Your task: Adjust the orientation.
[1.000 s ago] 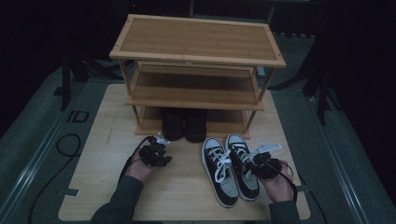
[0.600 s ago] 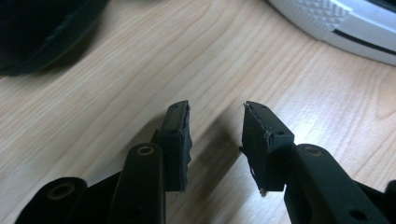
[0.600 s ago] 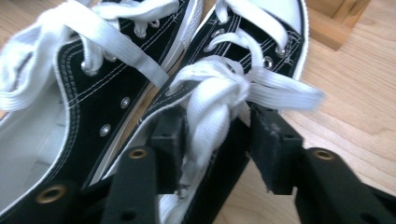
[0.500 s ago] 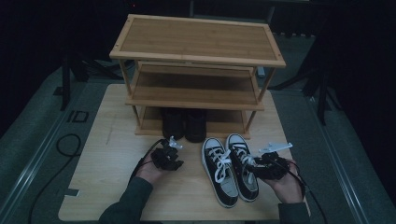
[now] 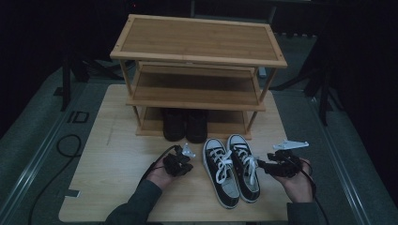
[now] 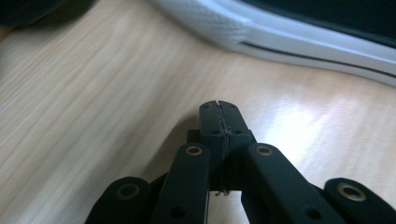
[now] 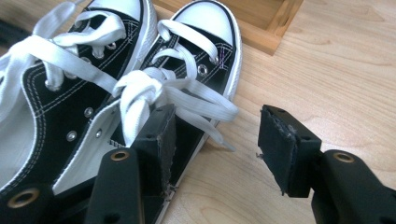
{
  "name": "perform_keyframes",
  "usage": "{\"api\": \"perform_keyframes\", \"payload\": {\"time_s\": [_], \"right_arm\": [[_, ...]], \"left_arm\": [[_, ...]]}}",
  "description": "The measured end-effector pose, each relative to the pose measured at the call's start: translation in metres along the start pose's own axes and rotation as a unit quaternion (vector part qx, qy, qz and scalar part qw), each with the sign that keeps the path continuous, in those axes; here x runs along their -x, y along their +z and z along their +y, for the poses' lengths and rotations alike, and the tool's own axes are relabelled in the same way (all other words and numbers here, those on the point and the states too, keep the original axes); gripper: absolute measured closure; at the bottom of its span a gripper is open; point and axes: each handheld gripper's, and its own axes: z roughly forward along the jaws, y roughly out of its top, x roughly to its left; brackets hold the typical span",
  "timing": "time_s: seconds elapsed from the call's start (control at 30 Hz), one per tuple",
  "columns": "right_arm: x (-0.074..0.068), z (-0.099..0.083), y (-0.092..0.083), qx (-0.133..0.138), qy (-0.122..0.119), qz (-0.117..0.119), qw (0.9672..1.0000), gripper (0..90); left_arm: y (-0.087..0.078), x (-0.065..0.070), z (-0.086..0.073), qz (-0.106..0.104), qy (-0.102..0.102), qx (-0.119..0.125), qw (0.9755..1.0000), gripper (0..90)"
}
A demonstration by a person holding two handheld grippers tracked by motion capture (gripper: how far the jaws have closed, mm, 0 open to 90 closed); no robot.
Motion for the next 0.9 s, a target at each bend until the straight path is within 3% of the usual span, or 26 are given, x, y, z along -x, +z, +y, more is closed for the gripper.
{"api": "perform_keyframes", "payload": {"time_s": [0.2,0.5,0.9], "right_arm": [[0.001,-0.002,0.001,-0.001,0.001,-0.001,1.0000,45.6],[0.000,-0.003,0.003,-0.005,0.000,-0.006,1.0000,45.9],[0.001,-0.002,0.001,-0.001,0.000,-0.011,0.9999,45.9]], "left_arm": [[0.005,0.010,0.010,0.000,0.022,-0.004,0.9997,90.0],[0.008,0.016,0.019,-0.003,0.038,-0.008,0.9993,90.0],[0.019,0.032,0.025,-0.022,0.063,-0.016,0.9976,90.0]]}}
